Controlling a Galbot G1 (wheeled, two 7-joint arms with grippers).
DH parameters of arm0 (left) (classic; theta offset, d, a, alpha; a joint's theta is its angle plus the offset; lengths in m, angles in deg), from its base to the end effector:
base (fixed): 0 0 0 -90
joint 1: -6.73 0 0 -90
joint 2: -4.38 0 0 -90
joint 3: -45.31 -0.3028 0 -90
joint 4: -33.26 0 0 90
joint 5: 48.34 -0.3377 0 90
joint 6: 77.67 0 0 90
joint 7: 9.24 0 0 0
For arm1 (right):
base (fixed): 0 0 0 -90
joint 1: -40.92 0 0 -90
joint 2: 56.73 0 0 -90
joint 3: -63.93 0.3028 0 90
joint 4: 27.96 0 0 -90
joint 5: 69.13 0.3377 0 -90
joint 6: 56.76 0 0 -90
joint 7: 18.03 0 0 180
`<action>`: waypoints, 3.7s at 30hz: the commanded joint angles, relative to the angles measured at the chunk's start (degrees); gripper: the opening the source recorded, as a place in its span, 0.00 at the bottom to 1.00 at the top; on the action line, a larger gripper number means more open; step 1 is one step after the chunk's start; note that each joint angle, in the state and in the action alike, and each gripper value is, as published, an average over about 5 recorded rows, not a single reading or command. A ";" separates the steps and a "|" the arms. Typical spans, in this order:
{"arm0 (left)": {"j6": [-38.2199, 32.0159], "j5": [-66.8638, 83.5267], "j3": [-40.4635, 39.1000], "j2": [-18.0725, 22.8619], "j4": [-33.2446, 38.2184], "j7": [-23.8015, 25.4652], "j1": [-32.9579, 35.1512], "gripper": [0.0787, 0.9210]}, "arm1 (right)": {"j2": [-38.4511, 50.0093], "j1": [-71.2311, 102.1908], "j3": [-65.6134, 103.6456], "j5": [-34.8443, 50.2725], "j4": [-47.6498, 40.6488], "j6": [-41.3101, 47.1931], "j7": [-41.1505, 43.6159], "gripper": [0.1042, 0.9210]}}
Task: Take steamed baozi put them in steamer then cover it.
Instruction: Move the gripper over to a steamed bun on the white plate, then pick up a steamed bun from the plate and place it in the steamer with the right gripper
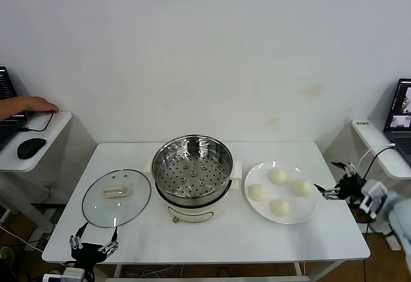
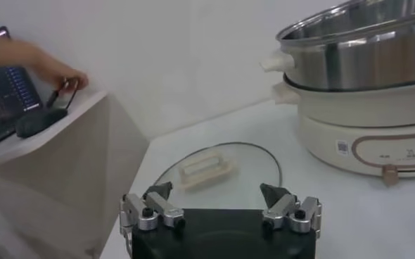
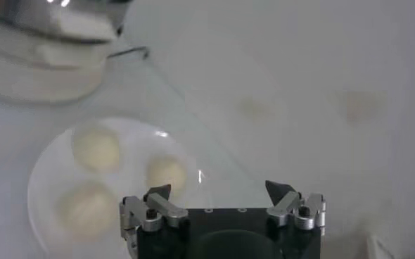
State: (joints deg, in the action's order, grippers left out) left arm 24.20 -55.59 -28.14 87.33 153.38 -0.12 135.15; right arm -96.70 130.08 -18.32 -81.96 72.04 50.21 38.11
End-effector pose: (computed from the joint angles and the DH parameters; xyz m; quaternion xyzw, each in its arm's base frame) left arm 0.1435 0.0989 -0.2697 0.0230 -0.9681 -0.1699 0.1825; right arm 0.3313 -0.2159 -0.1176 0.2976 -0.8060 0.4439 0.2545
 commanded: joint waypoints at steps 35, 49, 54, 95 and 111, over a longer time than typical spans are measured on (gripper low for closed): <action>-0.26 0.22 -0.05 0.07 0.31 0.69 1.49 0.88 | -21.09 -50.31 -50.57 -25.56 -51.86 -20.09 13.81 0.88; -0.41 0.25 -0.50 -0.12 -0.52 0.46 2.07 0.88 | -25.40 -50.29 -49.16 -28.06 -57.36 -20.14 9.77 0.88; -0.41 0.26 -0.63 -0.04 -0.73 0.57 2.08 0.88 | -25.07 -50.23 -48.90 -28.20 -57.72 -20.09 9.78 0.88; -0.03 -0.06 -1.27 0.09 -0.68 -0.24 1.48 0.88 | -16.28 -67.19 -64.36 -1.39 -45.02 -13.54 15.31 0.42; 0.24 -0.40 0.71 -0.68 -0.14 -2.65 1.53 0.88 | -35.75 -83.05 -75.93 8.43 -52.95 -28.57 23.10 0.43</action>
State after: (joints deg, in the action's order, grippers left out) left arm 24.52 -55.87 -27.92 86.64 153.42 -1.57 136.47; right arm -123.87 54.41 -88.54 -78.55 21.53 31.46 57.71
